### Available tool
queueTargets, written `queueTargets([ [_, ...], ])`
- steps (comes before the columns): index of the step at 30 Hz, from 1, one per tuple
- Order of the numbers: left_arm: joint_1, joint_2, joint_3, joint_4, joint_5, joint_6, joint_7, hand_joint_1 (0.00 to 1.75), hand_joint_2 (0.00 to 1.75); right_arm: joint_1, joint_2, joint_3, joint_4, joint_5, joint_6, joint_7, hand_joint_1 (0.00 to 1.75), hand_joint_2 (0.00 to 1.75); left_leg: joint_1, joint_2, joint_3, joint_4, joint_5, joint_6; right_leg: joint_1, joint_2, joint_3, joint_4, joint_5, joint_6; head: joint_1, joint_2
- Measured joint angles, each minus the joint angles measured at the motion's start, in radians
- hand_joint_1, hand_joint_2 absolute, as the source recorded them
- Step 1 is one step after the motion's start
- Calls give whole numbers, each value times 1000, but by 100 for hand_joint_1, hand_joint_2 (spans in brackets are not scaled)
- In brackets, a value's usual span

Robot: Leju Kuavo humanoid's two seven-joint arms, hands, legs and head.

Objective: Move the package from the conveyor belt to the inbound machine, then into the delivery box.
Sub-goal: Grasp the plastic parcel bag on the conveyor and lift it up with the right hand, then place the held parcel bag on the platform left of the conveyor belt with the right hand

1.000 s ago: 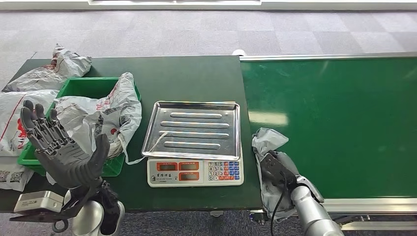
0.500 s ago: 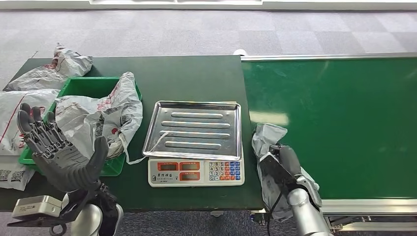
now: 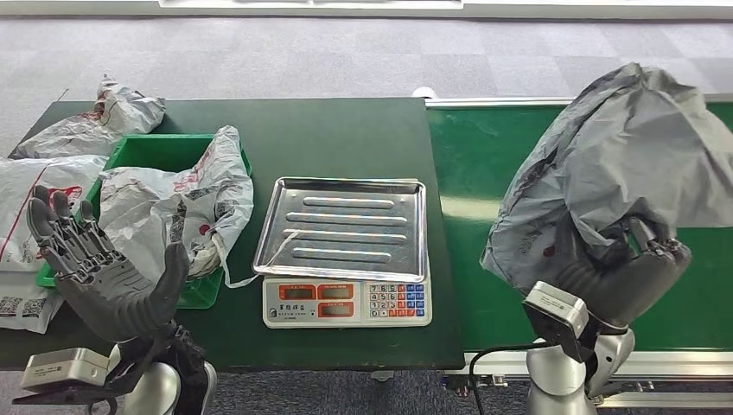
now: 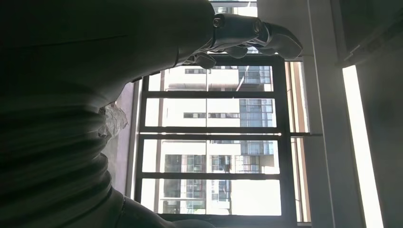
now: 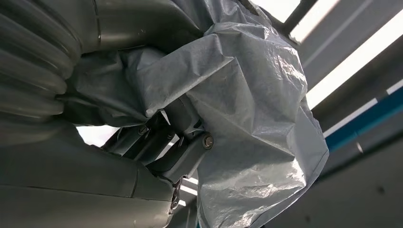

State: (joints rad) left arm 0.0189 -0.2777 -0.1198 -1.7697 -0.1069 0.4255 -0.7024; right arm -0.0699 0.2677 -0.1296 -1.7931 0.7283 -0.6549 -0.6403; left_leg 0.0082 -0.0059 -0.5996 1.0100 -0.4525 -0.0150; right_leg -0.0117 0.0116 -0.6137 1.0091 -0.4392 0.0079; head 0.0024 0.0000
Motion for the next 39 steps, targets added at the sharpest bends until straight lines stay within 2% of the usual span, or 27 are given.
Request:
queueTargets([
  [5,-3,-1,-4,4,-1,7,6,0,175,-9,38,9,-55,-18,-29,0,175,175,0,0,1,0,0,0,0,0,1,0,0,0,0,0],
  [12,-25,-1,-15,31,7,7,11,0,175,-90,39,96,24,-55,-13,56,175,175,0,1,1,0,2,0,0,0,2,0,1,-1,0,0],
  [16,-57,-1,-44,57,24,4,10,0,175,-237,44,169,224,-56,27,123,175,175,0,5,0,0,3,0,0,4,1,0,3,-1,0,0],
  [18,-75,-1,-66,75,31,4,9,0,175,-324,51,207,359,-70,14,134,175,175,0,4,2,0,5,1,0,4,1,0,4,-1,0,0],
  [21,-85,-1,-86,94,36,6,8,0,175,-397,57,243,488,-88,1,135,175,175,0,0,1,0,7,0,1,0,1,0,5,-1,0,0],
  [25,-90,-1,-93,107,38,7,6,0,175,-435,57,271,569,-96,-1,138,175,175,0,-1,0,0,7,0,0,0,0,0,5,-1,0,0],
  [30,-95,0,-106,119,48,13,1,0,175,-496,70,301,674,-76,25,182,175,175,0,0,-1,0,6,0,0,0,-1,0,5,-1,0,0],
  [37,-108,0,-111,127,58,27,0,0,175,-564,94,380,822,-150,22,194,175,175,0,0,-1,0,7,0,1,0,-2,0,5,-1,0,0],
  [38,-110,0,-111,129,58,27,0,0,175,-567,95,390,837,-156,23,194,173,175,0,0,-1,0,7,0,1,0,-2,0,5,-1,0,0],
  [39,-112,0,-111,130,58,27,0,0,175,-570,96,400,854,-160,25,194,155,175,0,0,-1,0,7,0,1,0,-2,0,5,-1,0,0],
])
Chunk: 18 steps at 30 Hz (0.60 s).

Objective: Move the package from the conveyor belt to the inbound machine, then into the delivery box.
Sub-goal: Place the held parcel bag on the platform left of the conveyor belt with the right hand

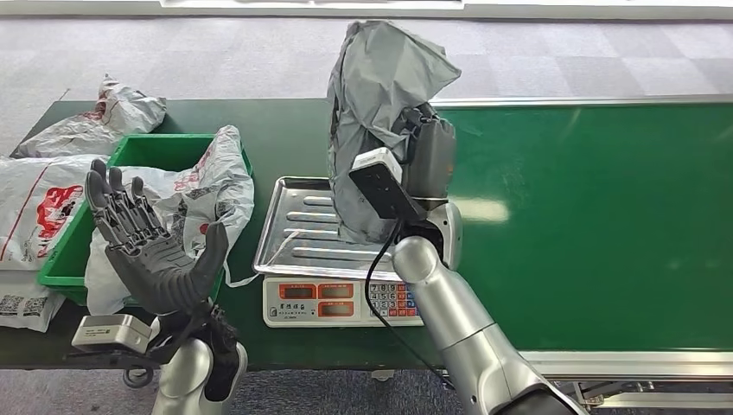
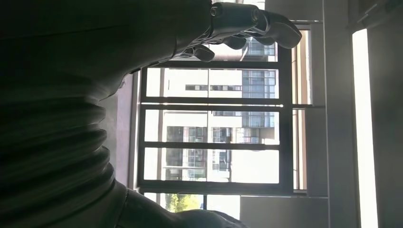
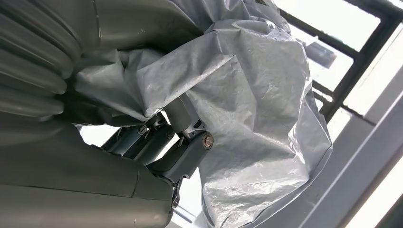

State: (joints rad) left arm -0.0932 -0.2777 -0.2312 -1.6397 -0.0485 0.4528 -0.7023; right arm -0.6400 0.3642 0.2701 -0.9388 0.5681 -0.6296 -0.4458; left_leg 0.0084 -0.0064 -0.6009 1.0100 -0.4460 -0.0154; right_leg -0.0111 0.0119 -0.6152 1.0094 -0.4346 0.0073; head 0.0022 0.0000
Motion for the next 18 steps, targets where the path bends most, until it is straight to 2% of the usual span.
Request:
queueTargets([
  [1,-2,0,0,2,0,0,0,0,175,-4,1,8,18,-4,5,0,121,175,0,0,0,0,0,0,0,0,0,0,0,0,0,0],
  [3,-9,0,-1,6,0,0,0,0,175,-15,2,24,62,-18,36,5,39,175,0,0,0,0,0,0,0,0,0,0,0,0,0,0],
  [4,-13,0,-1,9,0,0,0,0,175,-23,2,33,89,-25,69,12,14,175,0,0,0,0,0,0,0,0,0,0,0,0,0,0],
  [5,-18,0,-2,12,-1,0,0,0,175,-32,3,43,120,-30,110,21,3,175,0,0,0,0,0,0,0,0,0,0,0,0,0,0],
  [8,-29,0,-2,18,-1,0,0,0,175,-58,4,78,215,-25,224,49,0,175,0,0,0,0,0,0,0,0,0,0,0,0,0,0],
  [12,-33,1,-2,24,-2,0,0,0,175,-73,4,116,302,-14,260,60,0,175,0,-1,0,0,0,0,0,-1,0,0,0,0,0,0],
  [15,-33,4,-2,26,-4,0,0,0,175,-78,4,126,337,-24,235,58,0,175,0,-1,-1,0,0,0,0,-1,0,0,0,0,0,0],
  [18,-31,6,-2,26,-8,0,0,0,175,-78,4,122,349,-41,136,38,0,175,0,-1,-1,0,0,0,0,-1,-1,0,0,0,0,0],
])
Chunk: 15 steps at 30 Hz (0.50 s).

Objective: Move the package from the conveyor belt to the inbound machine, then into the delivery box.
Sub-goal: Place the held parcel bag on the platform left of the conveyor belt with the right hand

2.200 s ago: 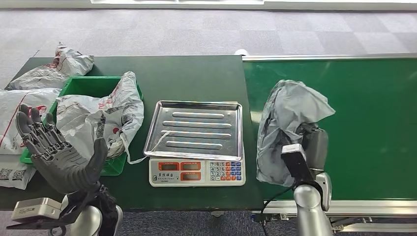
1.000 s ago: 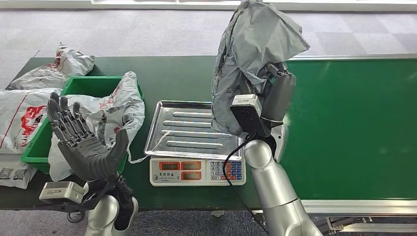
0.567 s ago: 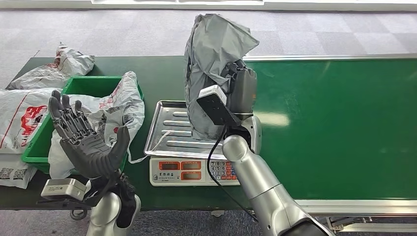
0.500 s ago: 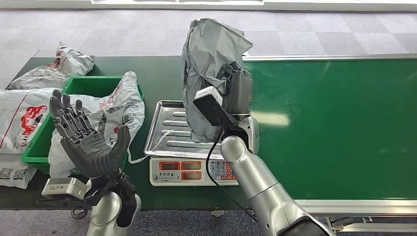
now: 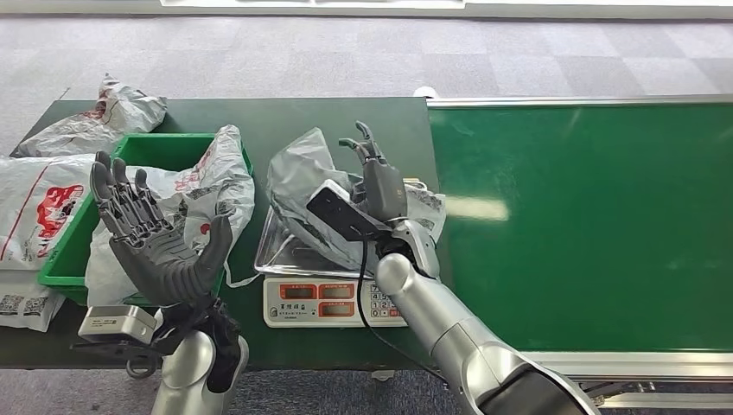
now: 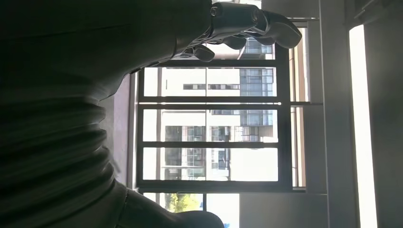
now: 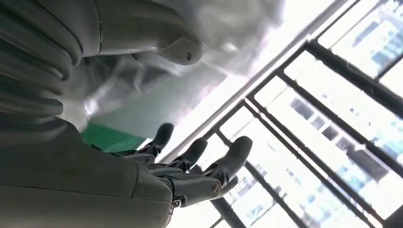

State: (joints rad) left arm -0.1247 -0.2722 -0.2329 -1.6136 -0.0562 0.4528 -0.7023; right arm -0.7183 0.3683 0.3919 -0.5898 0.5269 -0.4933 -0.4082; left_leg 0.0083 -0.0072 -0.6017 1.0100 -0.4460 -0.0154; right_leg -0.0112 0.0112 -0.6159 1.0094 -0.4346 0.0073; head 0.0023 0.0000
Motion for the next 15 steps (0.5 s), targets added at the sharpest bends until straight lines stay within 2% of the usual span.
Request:
queueTargets([
  [3,1,0,0,0,-4,0,0,0,175,1,-2,-23,-5,-8,-65,-33,0,175,0,0,0,0,0,0,0,0,0,0,0,0,0,0],
  [10,0,0,0,8,-12,-5,0,0,175,15,-11,-69,-42,20,-99,-40,0,175,0,0,0,0,0,0,0,0,0,0,0,0,0,0],
  [13,0,0,0,14,-17,-2,0,0,175,48,-16,-99,-109,55,-142,-49,0,175,0,0,0,0,0,0,0,0,0,0,0,0,0,0],
  [15,0,0,0,18,-18,4,0,0,175,91,-16,-127,-215,102,-179,-69,0,175,0,0,0,0,0,0,0,0,0,0,0,0,0,0],
])
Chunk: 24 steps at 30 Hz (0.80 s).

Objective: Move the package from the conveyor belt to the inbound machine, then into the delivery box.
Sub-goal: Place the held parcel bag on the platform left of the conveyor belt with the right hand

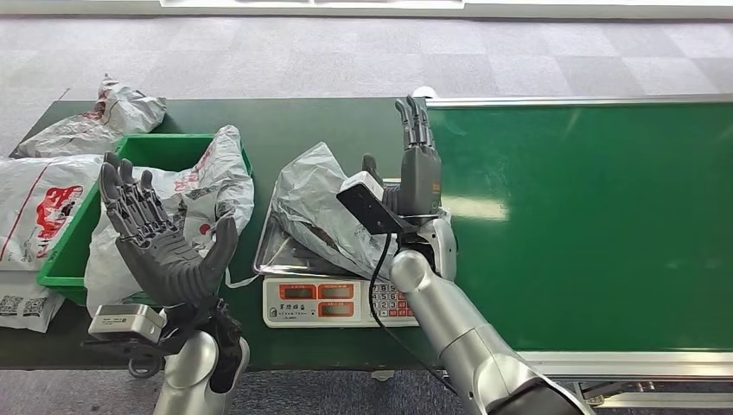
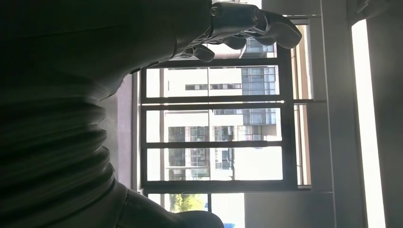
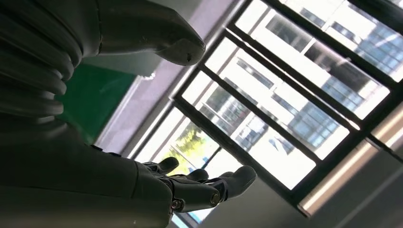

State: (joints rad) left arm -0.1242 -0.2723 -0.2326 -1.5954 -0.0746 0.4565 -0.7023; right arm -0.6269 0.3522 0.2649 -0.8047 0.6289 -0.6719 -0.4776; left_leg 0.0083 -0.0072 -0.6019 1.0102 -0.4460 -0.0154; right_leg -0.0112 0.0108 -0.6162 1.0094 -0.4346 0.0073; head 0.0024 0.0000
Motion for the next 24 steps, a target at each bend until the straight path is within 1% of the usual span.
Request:
queueTargets([
  [3,1,0,0,4,-1,9,0,0,175,63,3,-36,-196,68,-26,-11,0,175,0,0,0,0,0,0,0,0,0,0,0,0,0,0],
  [5,1,0,1,9,-6,11,3,0,175,106,4,-58,-321,75,-28,-40,0,175,0,-1,-1,0,0,0,0,-1,-1,0,-1,0,0,0],
  [9,-21,2,2,52,-76,11,47,0,175,214,5,-126,-647,-11,-31,-181,0,175,0,-5,-2,1,-1,1,0,-4,-1,0,-1,1,0,0],
  [11,-41,4,4,84,-105,11,61,0,175,254,6,-150,-783,-45,-31,-212,0,175,-1,-4,-2,0,-1,1,-1,-4,-1,0,-1,1,0,0],
  [13,-67,4,4,119,-124,11,69,0,175,286,6,-161,-887,-57,-30,-218,0,175,-1,-3,-1,1,-2,1,-1,-3,-1,0,-1,1,0,0],
  [15,-110,4,5,176,-173,11,92,0,175,312,6,-166,-981,-70,-29,-221,0,175,-2,-3,-1,1,-1,2,-1,-4,-1,0,-1,1,0,0],
  [18,-195,3,6,301,-294,9,137,0,175,329,6,-167,-1100,-85,-29,-222,0,175,-2,-3,-1,1,0,3,-2,-4,0,0,-1,1,0,0],
  [21,-276,-7,-1,432,-397,-10,164,0,175,337,5,-164,-1170,-93,-29,-222,0,175,-2,0,0,1,0,3,-2,-2,0,0,1,1,0,0],
  [24,-371,-26,-31,589,-516,-45,197,0,175,340,5,-152,-1210,-100,-27,-222,0,175,-2,-1,-1,1,1,4,-2,-4,1,0,2,2,0,0],
])
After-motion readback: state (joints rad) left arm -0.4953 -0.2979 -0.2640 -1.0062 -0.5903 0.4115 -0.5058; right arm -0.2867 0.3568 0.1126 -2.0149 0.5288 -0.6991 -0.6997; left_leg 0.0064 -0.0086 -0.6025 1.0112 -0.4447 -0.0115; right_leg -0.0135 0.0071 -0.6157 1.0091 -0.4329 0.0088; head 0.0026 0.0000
